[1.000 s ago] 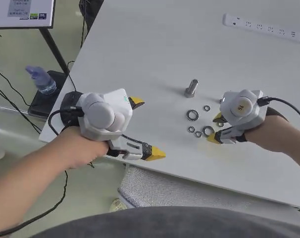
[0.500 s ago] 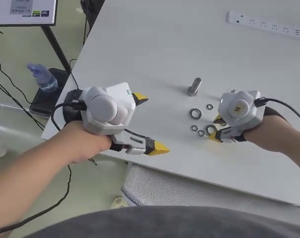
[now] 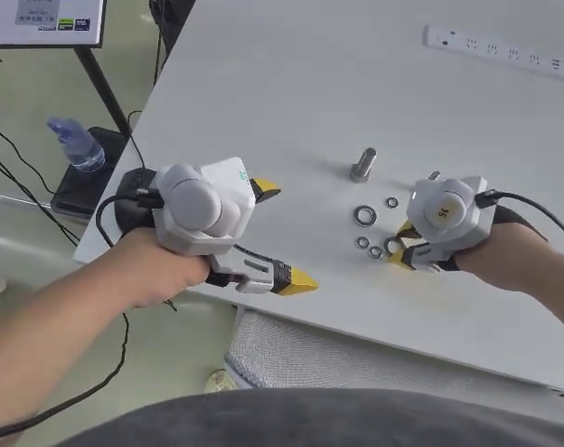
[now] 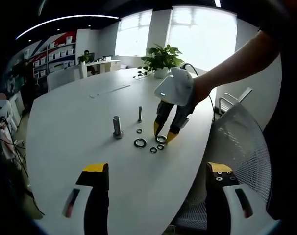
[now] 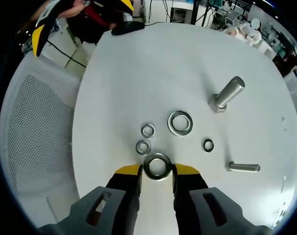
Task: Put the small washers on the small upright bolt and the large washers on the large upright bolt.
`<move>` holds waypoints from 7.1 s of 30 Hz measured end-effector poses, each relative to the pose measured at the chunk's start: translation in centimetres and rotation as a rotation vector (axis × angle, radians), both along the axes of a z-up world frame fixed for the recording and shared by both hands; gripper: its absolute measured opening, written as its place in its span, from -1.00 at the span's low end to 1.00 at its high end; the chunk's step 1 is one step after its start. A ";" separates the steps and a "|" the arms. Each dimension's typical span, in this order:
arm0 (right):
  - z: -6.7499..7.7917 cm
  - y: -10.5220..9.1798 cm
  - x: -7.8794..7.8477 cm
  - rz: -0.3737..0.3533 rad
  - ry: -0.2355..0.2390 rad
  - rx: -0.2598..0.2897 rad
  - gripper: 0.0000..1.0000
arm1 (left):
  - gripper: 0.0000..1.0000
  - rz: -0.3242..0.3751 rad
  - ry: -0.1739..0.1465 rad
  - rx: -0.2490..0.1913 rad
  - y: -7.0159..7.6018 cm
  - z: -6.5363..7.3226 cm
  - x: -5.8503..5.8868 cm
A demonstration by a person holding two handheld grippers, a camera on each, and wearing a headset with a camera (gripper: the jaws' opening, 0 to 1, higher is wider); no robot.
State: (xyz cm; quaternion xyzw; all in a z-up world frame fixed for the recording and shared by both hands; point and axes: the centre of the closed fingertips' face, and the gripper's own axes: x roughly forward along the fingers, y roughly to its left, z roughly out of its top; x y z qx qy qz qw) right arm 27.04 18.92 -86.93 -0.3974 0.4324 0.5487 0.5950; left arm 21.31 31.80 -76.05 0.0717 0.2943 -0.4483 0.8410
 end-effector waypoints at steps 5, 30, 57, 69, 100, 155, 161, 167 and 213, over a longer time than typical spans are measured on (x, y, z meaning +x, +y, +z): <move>-0.1 -0.1 0.1 0.011 0.017 -0.090 -0.49 | 0.61 0.000 -0.001 -0.002 0.0 0.0 0.1; -1.3 -0.8 1.0 0.202 0.005 -0.213 -0.54 | 0.50 0.005 0.000 -0.003 -0.6 0.0 -0.4; 0.3 -0.7 -0.4 0.116 0.072 -0.077 -0.58 | 0.46 0.032 -0.007 -0.001 -0.2 0.3 -1.1; 1.1 -1.4 -0.2 0.113 0.077 -0.082 -0.58 | 0.45 0.032 -0.007 -0.003 -0.1 0.3 -1.2; 6.4 -0.2 4.4 0.100 0.080 -0.076 -0.58 | 0.45 0.021 -0.012 -0.009 -0.2 0.5 -0.6; 7.4 6.3 10.3 0.084 0.033 -0.043 -0.58 | 0.61 0.024 0.000 0.013 0.7 -0.2 0.5; 7.2 6.9 10.7 0.083 0.024 -0.040 -0.58 | 0.70 0.043 0.005 0.026 0.9 -0.7 0.8; 7.1 7.1 11.0 0.086 0.013 -0.048 -0.57 | 0.71 0.051 0.019 0.046 1.2 -1.3 0.9; 4.6 8.0 11.6 0.110 0.006 -0.091 -0.57 | 0.71 0.153 0.025 -0.003 1.8 -0.9 2.5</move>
